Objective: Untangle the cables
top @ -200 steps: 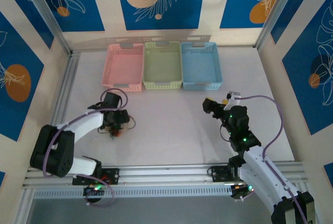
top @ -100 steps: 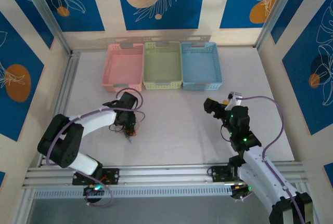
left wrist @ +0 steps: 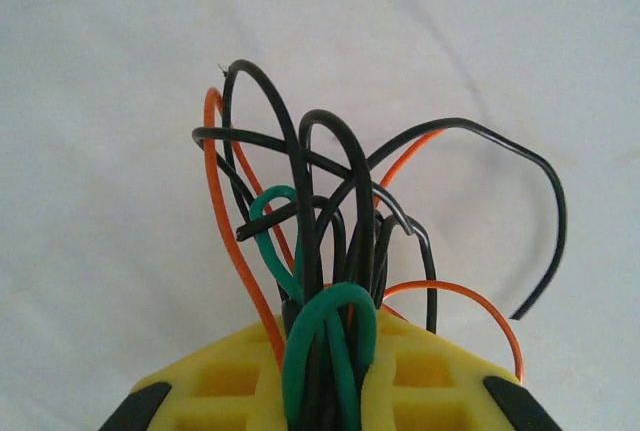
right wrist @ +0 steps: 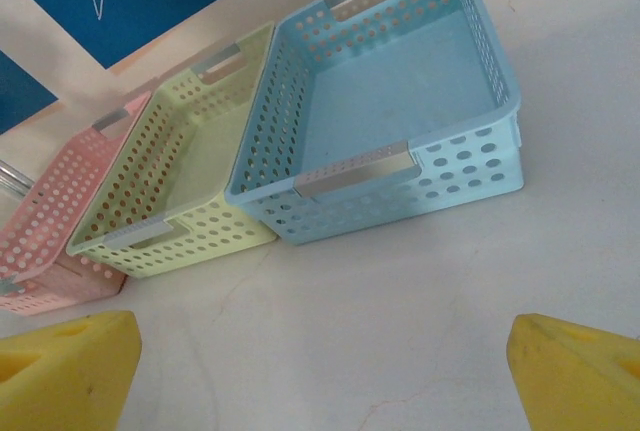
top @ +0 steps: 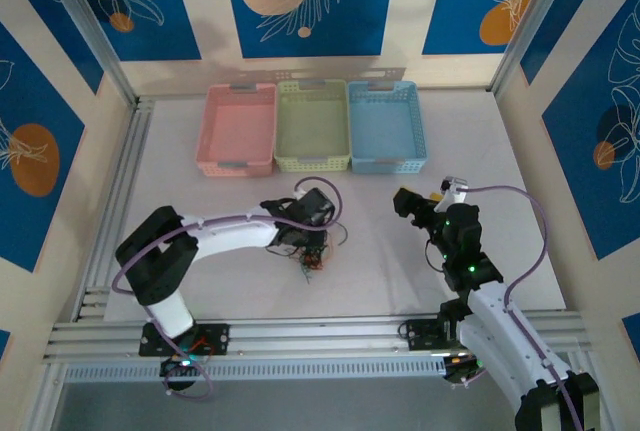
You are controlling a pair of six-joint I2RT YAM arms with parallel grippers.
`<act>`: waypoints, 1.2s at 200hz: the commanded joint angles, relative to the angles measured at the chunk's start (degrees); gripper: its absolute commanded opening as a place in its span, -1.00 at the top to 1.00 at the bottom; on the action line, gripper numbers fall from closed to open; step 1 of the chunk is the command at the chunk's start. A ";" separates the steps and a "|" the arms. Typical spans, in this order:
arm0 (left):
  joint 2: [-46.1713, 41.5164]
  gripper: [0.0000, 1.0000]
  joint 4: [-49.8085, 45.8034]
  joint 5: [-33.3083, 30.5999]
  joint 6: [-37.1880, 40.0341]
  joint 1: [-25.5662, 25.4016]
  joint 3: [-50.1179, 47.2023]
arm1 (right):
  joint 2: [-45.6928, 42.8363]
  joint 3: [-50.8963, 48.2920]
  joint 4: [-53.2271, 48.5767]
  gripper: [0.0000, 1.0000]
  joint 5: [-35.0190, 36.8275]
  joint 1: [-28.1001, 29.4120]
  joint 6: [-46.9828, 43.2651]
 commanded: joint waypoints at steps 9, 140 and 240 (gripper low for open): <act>-1.25 0.20 -0.87 1.90 -1.54 -0.04 0.61 | -0.75 -0.89 0.45 -0.89 -0.38 -0.41 1.22; -8.27 -0.46 -13.70 5.28 8.84 -1.15 6.19 | 0.46 -0.90 0.62 -0.88 -0.57 -0.69 2.14; 0.38 1.00 -14.81 5.40 12.96 -0.70 10.77 | -1.54 -0.16 -1.74 -0.86 -2.07 -0.68 0.86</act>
